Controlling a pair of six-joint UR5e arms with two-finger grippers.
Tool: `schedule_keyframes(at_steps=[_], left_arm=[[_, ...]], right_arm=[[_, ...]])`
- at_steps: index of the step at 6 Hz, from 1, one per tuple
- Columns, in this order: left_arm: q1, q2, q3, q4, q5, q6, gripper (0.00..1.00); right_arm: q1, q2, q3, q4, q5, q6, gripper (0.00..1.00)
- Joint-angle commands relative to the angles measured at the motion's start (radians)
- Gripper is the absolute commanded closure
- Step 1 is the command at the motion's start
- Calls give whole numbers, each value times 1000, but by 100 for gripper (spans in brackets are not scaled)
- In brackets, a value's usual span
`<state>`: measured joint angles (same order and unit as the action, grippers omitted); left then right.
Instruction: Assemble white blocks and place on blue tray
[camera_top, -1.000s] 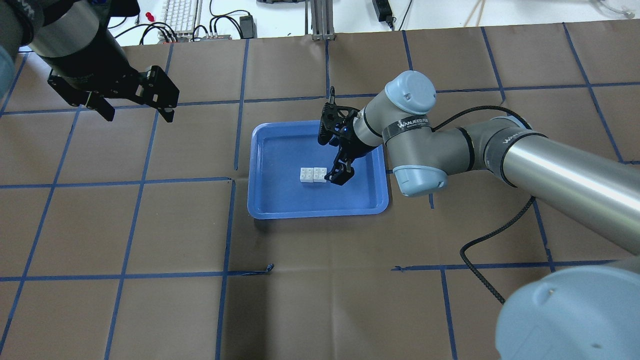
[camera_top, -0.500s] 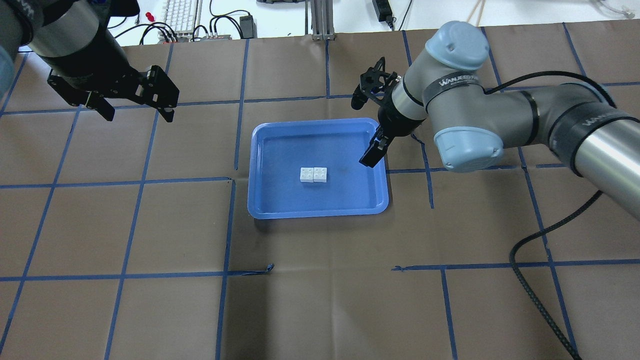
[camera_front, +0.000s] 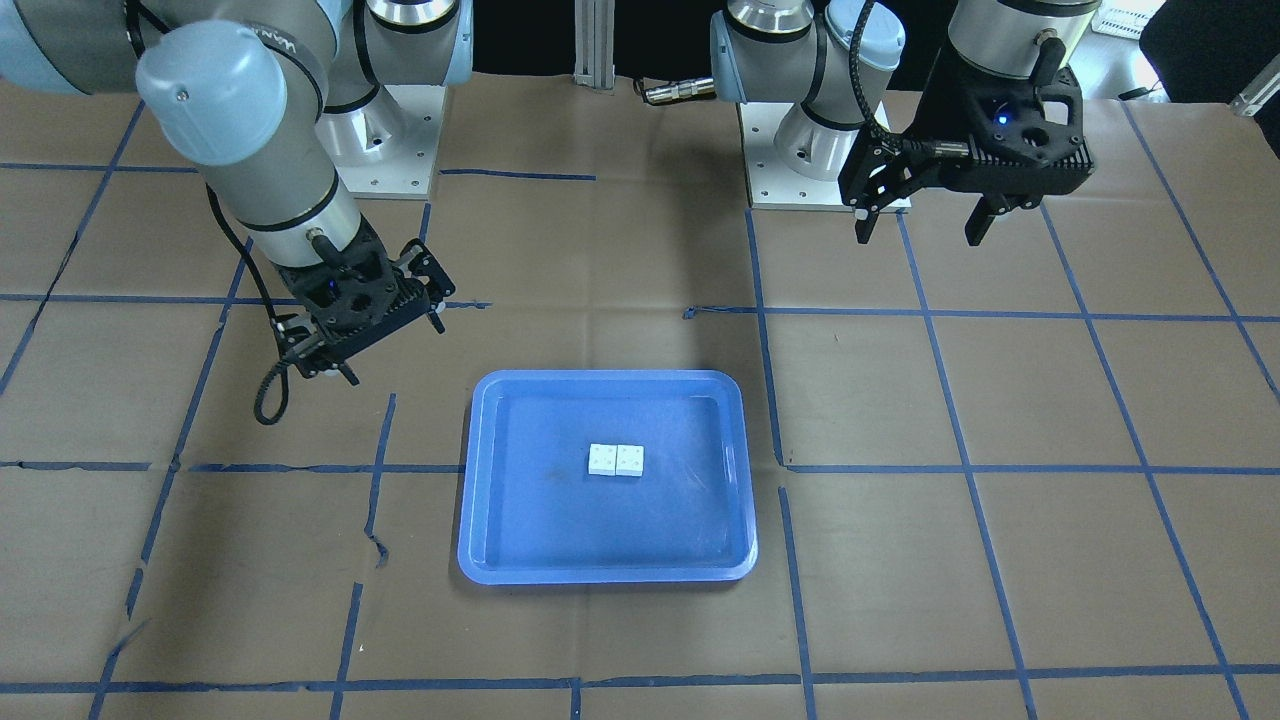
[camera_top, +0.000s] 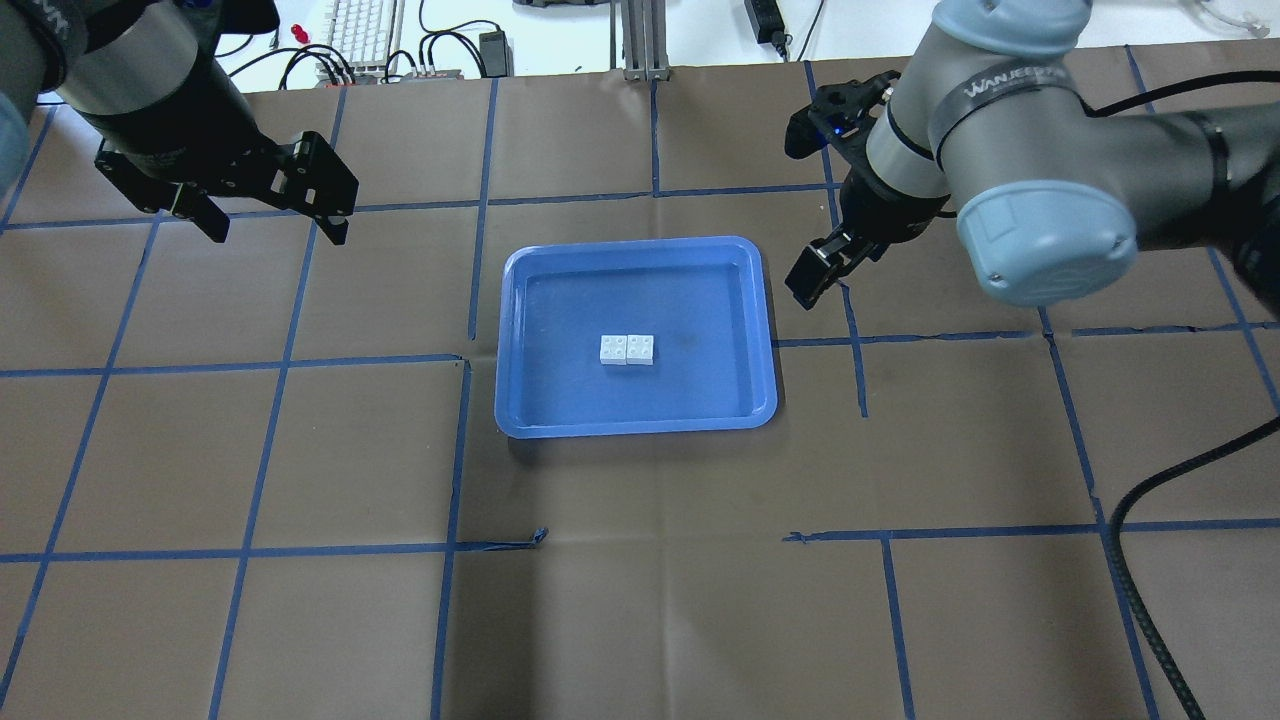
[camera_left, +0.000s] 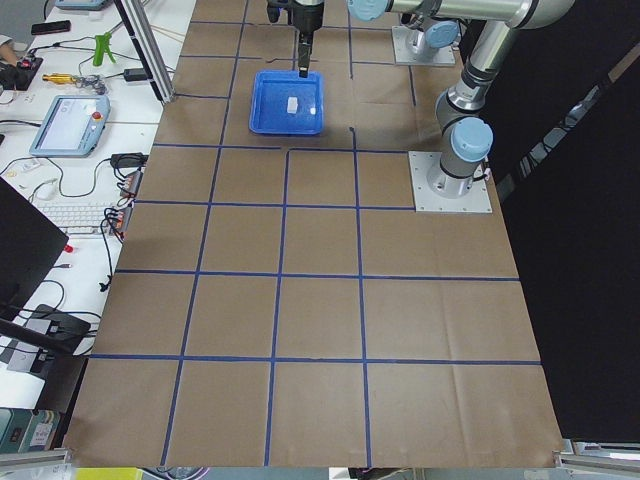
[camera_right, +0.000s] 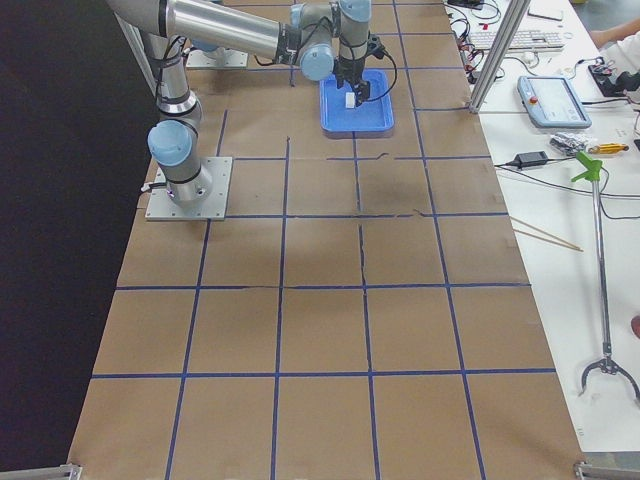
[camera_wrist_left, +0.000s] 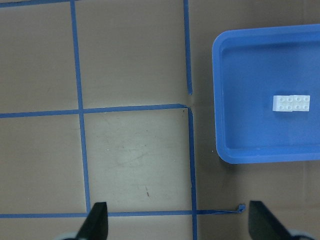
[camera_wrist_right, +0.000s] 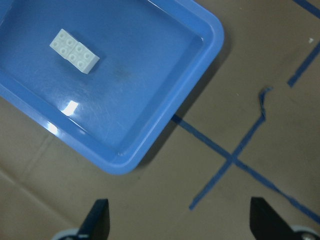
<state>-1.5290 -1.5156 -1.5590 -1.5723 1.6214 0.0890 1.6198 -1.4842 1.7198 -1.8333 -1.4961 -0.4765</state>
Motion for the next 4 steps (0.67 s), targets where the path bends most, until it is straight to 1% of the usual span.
schedule_keyframes(at_steps=[1, 2, 3, 4], left_arm=[[1, 0, 1, 0, 0, 0, 0], [1, 0, 1, 0, 0, 0, 0], [1, 0, 1, 0, 0, 0, 0], [1, 0, -1, 0, 0, 0, 0]], right_arm=[[3, -18, -183, 226, -92, 267, 0], [-15, -16, -242, 306, -95, 313, 0], [-47, -18, -256, 325, -89, 356, 0], [-47, -18, -255, 325, -84, 358, 0]])
